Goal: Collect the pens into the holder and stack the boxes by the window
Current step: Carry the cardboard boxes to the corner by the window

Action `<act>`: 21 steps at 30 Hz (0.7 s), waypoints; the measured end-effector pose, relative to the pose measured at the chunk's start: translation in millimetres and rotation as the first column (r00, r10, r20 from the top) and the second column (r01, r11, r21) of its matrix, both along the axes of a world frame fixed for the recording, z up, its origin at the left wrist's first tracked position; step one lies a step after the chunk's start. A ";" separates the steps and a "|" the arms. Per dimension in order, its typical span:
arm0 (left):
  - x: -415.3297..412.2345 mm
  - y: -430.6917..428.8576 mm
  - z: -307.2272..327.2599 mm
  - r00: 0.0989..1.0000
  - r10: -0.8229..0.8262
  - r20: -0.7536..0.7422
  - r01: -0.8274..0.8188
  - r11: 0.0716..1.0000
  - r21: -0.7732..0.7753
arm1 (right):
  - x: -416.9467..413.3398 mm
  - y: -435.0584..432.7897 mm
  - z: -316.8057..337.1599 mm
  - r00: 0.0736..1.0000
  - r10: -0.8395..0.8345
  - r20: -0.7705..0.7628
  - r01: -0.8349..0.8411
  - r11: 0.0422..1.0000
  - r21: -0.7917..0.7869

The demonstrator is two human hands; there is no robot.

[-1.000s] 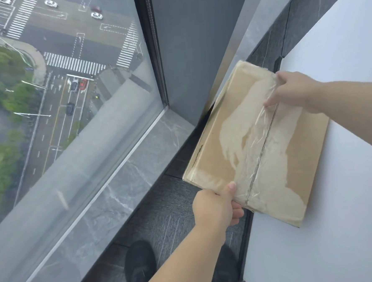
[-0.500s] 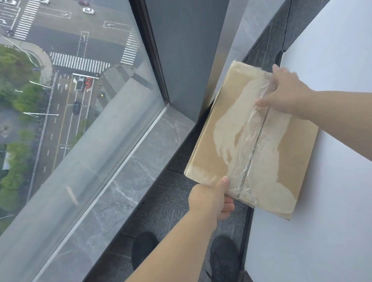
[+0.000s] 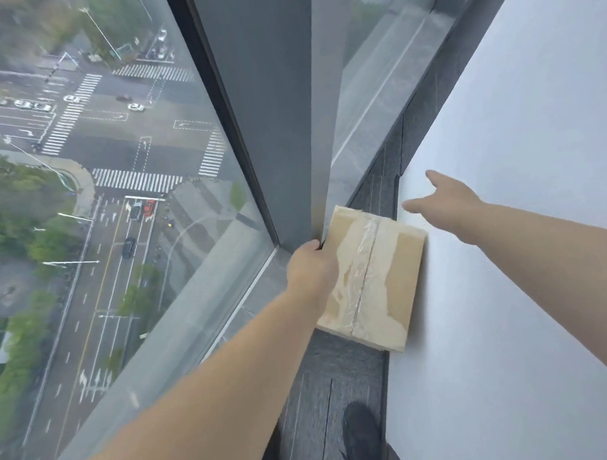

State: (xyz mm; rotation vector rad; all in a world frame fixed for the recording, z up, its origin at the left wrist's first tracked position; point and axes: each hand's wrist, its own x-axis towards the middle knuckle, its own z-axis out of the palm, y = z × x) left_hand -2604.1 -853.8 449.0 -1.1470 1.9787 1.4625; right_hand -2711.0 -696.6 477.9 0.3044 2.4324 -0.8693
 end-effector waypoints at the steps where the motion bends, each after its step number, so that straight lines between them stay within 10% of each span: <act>1: 3.5 2.2 28.1 0.998 0.019 -0.053 -0.019 1.000 0.008 | 9.8 4.0 18.5 0.997 -0.074 0.019 0.075 0.997 -0.023; 13: 68.9 14.7 249.6 0.830 -0.460 -0.316 0.423 0.888 -0.182 | 195.7 34.4 214.9 0.864 -0.487 -0.128 0.449 0.860 -0.240; 21: 193.5 111.7 314.9 0.512 -0.807 -0.294 0.774 0.582 -0.249 | 377.7 72.1 264.6 0.847 -0.522 -0.103 0.476 0.830 -0.289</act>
